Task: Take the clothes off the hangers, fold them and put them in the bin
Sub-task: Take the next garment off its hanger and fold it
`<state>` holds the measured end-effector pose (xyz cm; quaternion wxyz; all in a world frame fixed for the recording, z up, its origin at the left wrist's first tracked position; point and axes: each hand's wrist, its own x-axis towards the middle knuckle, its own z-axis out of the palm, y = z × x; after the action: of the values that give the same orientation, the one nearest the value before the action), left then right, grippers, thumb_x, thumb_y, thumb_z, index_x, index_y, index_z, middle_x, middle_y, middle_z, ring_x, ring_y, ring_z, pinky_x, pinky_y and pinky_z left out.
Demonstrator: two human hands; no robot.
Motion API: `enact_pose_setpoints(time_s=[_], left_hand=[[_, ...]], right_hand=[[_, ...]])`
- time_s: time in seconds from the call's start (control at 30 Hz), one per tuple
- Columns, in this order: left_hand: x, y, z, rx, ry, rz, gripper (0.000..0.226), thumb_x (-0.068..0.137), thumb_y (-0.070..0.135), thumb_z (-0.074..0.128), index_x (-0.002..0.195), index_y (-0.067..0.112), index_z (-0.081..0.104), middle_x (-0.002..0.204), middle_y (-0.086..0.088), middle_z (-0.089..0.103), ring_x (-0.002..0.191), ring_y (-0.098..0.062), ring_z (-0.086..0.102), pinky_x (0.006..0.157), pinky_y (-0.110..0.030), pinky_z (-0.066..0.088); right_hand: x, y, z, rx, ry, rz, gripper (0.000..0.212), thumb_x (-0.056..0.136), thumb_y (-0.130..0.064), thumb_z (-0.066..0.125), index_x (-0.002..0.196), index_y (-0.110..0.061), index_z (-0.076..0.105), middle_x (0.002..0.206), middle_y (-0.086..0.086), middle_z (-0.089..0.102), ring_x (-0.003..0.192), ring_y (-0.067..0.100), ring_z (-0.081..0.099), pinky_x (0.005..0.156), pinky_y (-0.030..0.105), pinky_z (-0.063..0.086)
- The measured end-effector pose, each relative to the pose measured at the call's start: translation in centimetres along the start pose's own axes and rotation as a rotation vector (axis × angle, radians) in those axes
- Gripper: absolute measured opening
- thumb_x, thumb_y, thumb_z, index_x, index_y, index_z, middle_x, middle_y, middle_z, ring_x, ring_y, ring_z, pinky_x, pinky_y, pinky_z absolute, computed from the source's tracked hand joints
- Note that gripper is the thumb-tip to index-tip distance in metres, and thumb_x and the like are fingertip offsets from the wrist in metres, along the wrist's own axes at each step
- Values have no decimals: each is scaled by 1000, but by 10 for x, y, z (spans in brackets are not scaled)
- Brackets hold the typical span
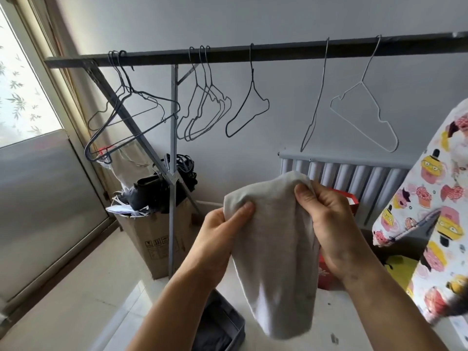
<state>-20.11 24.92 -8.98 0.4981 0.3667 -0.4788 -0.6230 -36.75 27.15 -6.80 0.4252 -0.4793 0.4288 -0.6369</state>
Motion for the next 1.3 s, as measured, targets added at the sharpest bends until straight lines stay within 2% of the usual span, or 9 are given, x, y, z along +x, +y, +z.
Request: enact_pose_setpoints(time_s=[0.23, 0.37, 0.43, 0.5, 0.77, 0.93, 1.07, 1.23, 1.3], left_hand=[[0, 1, 4, -7, 156, 102, 48, 79, 40, 68, 87, -8, 67, 89, -23, 69, 84, -31, 62, 82, -45, 47], [3, 3, 7, 59, 198, 184, 40, 77, 45, 68, 72, 6, 71, 77, -15, 66, 75, -24, 56, 72, -39, 44], [3, 5, 7, 74, 200, 202, 36, 76, 46, 68, 68, 11, 71, 73, -13, 64, 73, -22, 53, 69, -37, 44], [3, 7, 6, 89, 187, 223, 38, 77, 46, 67, 69, 10, 71, 73, -13, 65, 71, -22, 55, 67, -37, 46], [11, 15, -7, 308, 300, 469, 54, 72, 59, 73, 53, 13, 50, 65, 3, 41, 61, -10, 35, 54, -28, 31], [17, 24, -6, 185, 303, 523, 64, 67, 64, 75, 65, 1, 63, 87, -7, 59, 81, -22, 54, 71, -38, 41], [21, 29, -3, 28, 236, 452, 92, 68, 69, 73, 76, -18, 42, 75, -12, 38, 65, -37, 21, 66, -46, 15], [14, 19, -6, 18, 124, 297, 58, 73, 48, 78, 91, -5, 66, 83, -17, 63, 75, -26, 56, 72, -40, 48], [13, 15, -8, 58, 141, 296, 44, 77, 38, 77, 88, -3, 67, 83, -16, 64, 77, -23, 56, 74, -39, 47]], right_hand=[[5, 8, -3, -163, 206, -40, 12, 89, -25, 66, 99, -23, 60, 80, 9, 65, 74, 25, 60, 66, 32, 51], [2, 3, -4, -83, 111, -10, 25, 85, -31, 69, 109, -26, 63, 98, 39, 56, 74, 36, 56, 71, 43, 51], [1, 2, -11, -19, -82, 42, 56, 68, -51, 79, 116, -28, 63, 108, 20, 67, 92, 21, 68, 80, 34, 54], [2, 1, -16, -94, -199, 61, 66, 59, -44, 86, 117, -25, 62, 109, 3, 70, 96, 14, 70, 77, 26, 57], [3, -9, -20, -438, -197, -134, 19, 70, -33, 74, 87, -24, 71, 94, -7, 69, 85, 3, 65, 68, 17, 53], [4, -8, -14, -281, -250, -102, 39, 81, -43, 67, 91, -6, 64, 84, 12, 65, 81, 18, 64, 70, 27, 52], [7, -5, -3, -171, -171, -47, 51, 81, -52, 66, 100, -5, 67, 96, 15, 71, 93, 25, 69, 84, 39, 56], [13, -7, 5, -98, -50, -45, 38, 74, -50, 62, 90, -16, 68, 86, -2, 75, 83, 10, 71, 72, 23, 54], [15, -6, 3, -77, -48, -22, 42, 73, -52, 61, 87, -14, 68, 81, -4, 74, 78, 8, 70, 67, 21, 53]])
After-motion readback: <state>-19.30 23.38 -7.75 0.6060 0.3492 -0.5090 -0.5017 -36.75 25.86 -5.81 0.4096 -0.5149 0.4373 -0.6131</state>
